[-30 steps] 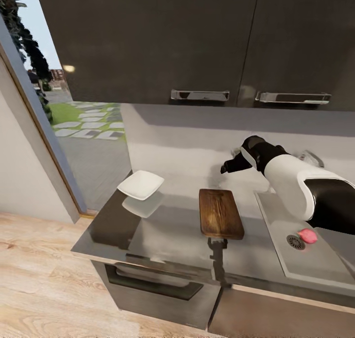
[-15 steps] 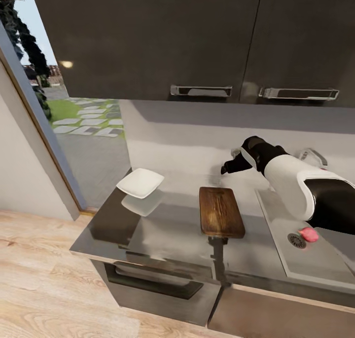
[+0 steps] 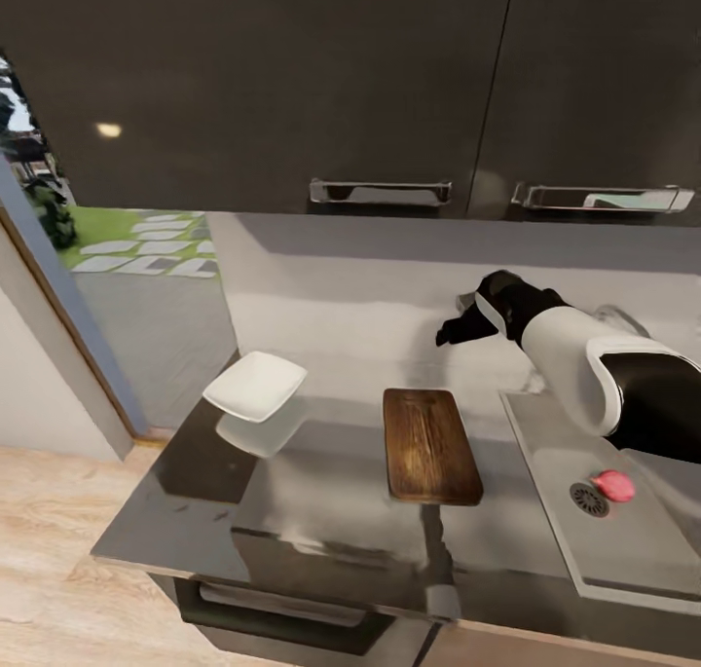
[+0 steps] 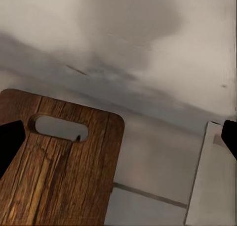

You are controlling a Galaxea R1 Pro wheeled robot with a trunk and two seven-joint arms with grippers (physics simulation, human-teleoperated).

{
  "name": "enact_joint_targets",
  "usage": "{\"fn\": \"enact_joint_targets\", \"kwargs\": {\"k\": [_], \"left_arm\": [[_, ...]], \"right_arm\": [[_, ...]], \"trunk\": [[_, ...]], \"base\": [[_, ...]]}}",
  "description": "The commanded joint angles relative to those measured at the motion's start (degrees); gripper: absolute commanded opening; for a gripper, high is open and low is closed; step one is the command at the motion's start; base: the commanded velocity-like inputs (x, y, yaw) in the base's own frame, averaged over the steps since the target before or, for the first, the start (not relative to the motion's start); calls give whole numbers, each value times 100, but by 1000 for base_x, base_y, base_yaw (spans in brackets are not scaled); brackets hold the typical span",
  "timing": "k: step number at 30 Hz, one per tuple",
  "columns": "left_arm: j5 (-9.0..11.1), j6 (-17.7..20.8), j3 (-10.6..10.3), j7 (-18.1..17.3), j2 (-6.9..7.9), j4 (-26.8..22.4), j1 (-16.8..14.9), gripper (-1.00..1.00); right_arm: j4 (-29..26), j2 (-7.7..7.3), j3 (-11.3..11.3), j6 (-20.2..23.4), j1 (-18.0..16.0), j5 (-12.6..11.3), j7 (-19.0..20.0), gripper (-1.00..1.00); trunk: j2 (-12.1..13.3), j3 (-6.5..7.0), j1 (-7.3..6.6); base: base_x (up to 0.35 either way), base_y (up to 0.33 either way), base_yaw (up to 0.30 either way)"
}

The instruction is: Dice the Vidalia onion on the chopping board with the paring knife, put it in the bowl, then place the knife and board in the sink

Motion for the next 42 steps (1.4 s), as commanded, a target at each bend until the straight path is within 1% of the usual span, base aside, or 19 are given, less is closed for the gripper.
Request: {"fn": "enact_joint_targets", "kwargs": {"k": [1, 18, 28, 34, 37, 40, 42], "left_arm": [[-1, -31, 0, 11, 0, 10, -4, 100], [-1, -31, -4, 10, 16, 10, -4, 100], [-1, -25, -7, 10, 14, 10, -4, 100], [-1, -7, -20, 11, 0, 24, -1, 100], [-1, 53, -24, -35, -31, 33, 2, 100], [-1, 237, -27, -211, -57, 41, 4, 100], [3, 709, -19, -515, -52, 43, 8, 100]], "right_arm": [[-1, 1, 15, 18, -4, 57, 58, 100], [10, 3, 15, 17, 0, 57, 49, 100], [10, 3, 16, 11, 0, 57, 49, 100], [10, 14, 21, 10, 0, 57, 49, 100], [10, 32, 22, 8, 2, 57, 48, 100], [10, 67, 23, -11, 14, 81, 47, 100], [10, 142, 23, -166, 20, 248, 50, 100]], "trunk": [[-11, -6, 5], [-11, 5, 5], [-11, 49, 5], [-11, 58, 5], [-11, 59, 5], [-11, 59, 5], [-11, 59, 5]], "base": [[98, 0, -112], [14, 0, -21], [92, 0, -125], [25, 0, -39], [5, 0, -9], [2, 0, -3], [0, 0, -1]]}}
